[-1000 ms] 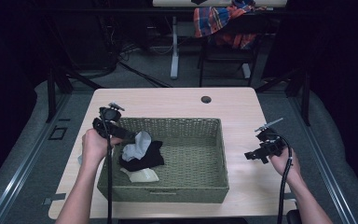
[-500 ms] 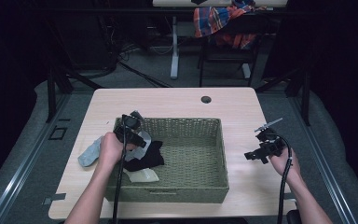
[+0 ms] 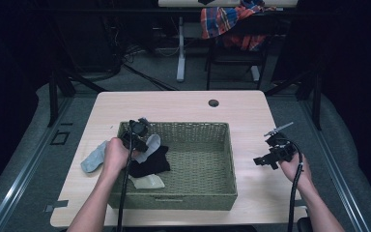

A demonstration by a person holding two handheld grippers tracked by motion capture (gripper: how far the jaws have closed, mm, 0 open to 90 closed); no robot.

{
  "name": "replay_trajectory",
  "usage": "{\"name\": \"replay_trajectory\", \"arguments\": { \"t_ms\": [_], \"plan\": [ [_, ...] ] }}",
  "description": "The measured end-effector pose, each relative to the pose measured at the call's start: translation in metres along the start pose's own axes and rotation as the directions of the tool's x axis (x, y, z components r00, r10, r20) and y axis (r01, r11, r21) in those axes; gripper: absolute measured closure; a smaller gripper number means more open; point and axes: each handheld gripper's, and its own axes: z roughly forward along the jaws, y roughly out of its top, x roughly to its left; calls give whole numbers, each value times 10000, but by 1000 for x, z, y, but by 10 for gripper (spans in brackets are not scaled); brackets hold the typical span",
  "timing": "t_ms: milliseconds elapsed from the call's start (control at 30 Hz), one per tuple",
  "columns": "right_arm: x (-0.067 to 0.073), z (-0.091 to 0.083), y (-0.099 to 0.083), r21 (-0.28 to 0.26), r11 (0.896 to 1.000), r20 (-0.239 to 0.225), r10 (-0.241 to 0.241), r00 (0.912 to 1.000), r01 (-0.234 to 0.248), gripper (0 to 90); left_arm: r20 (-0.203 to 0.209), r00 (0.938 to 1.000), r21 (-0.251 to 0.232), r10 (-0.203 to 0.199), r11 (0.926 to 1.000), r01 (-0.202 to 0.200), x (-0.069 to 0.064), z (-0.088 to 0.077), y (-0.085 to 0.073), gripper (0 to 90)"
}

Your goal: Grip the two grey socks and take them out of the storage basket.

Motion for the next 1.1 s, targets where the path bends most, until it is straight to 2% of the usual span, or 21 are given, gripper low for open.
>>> {"name": "replay_trajectory", "arguments": {
  "t_ms": [67, 300, 533, 800, 1100],
  "plan": [
    [-1, -1, 1, 161, 9998, -43, -125, 9999, 126, 152, 16, 10000, -170, 8, 9999, -8, 0, -8, -1, 853],
    [-1, -1, 1, 174, 9998, -56, -117, 9999, 118, 152, 86, 10000, -787, -38, 9969, 45, 4, -30, -4, 853],
    [-1, -1, 1, 214, 9996, 24, -204, 9998, 204, 152, 23, 9997, -1215, 250, 9923, -246, -3, -48, -1, 853],
    [-1, -1, 1, 298, 9992, 72, -251, 9997, 248, 152, -153, 9991, -1618, 400, 9859, -420, -7, -68, 0, 853],
    [-1, 0, 1, 243, 9995, 19, -180, 9998, 180, 152, -429, 9989, -2075, 183, 9779, -268, -2, -88, -5, 854]
  ]
}}
